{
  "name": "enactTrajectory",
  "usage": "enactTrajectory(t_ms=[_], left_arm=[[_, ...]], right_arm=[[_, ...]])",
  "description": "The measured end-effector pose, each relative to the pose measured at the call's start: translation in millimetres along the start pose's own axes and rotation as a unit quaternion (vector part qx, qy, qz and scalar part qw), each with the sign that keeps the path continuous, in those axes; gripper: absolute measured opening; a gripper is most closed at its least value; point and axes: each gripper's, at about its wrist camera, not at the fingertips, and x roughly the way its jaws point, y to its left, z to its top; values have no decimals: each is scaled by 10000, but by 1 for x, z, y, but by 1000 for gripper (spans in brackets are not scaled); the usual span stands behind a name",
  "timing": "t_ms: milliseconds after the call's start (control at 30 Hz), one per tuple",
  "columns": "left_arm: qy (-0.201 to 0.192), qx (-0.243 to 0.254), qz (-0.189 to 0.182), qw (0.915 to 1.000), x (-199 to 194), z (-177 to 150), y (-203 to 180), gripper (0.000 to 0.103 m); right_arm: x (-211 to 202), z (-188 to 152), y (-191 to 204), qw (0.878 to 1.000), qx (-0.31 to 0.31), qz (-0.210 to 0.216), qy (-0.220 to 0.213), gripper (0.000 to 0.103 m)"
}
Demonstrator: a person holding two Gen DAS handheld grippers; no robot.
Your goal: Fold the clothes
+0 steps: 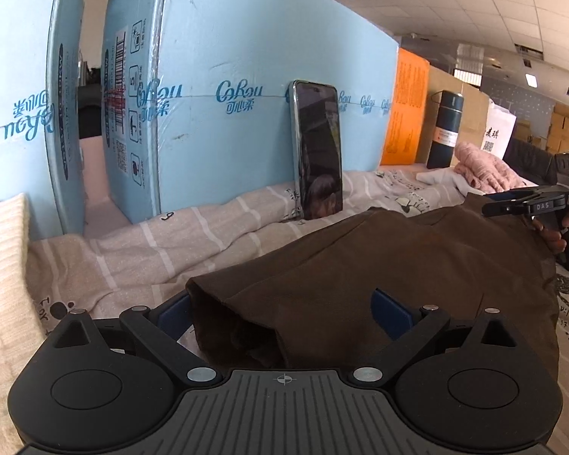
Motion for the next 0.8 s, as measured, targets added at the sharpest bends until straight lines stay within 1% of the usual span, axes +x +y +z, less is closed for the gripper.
enactTrajectory(t_ms=[33,167,267,333,367,400,433,467,500,600,633,667,700,733,800], left_arm=[[-72,24,-51,10000,-2,1,-2,99],[-310,-146,-570,9978,-12,4,-1,99],[-337,-175,-837,9958,-11,6,-4,99],[-215,-103,-575,9981,-1,5,-7,97],[-166,-62,-466,9988,3,4,-9,86],[-190,18,-488,9986,5,3,-11,73],[-222,162,-513,9983,4,3,-14,66],[-253,301,-541,9978,4,3,-18,52],[-270,404,-590,9971,3,3,-21,45],[-189,501,-692,9962,5,3,-25,45],[-166,504,-625,9966,7,3,-26,45],[-143,499,-561,9971,9,3,-26,48],[-124,446,-510,9976,11,4,-25,57],[-115,352,-475,9982,12,5,-22,60],[-164,163,-447,9987,15,6,-15,63]], right_arm=[[1,0,0,10000,-5,-4,4,88],[3,-2,0,10000,16,-4,49,88],[2,-3,0,10000,27,27,23,88],[3,-3,0,10000,35,62,56,88],[4,-3,0,9999,46,86,72,88],[4,-3,0,9999,59,101,73,88],[4,-3,0,9999,73,115,73,88],[3,-3,0,9998,92,140,67,88],[3,-3,0,9998,112,167,61,88],[2,-2,0,9995,171,246,43,88],[2,-2,0,9994,191,273,37,88],[1,-2,0,9993,211,299,31,88],[1,-2,0,9992,230,325,25,88],[-1,0,1,9989,234,408,-8,88],[-7,2,4,9983,183,549,-91,88]])
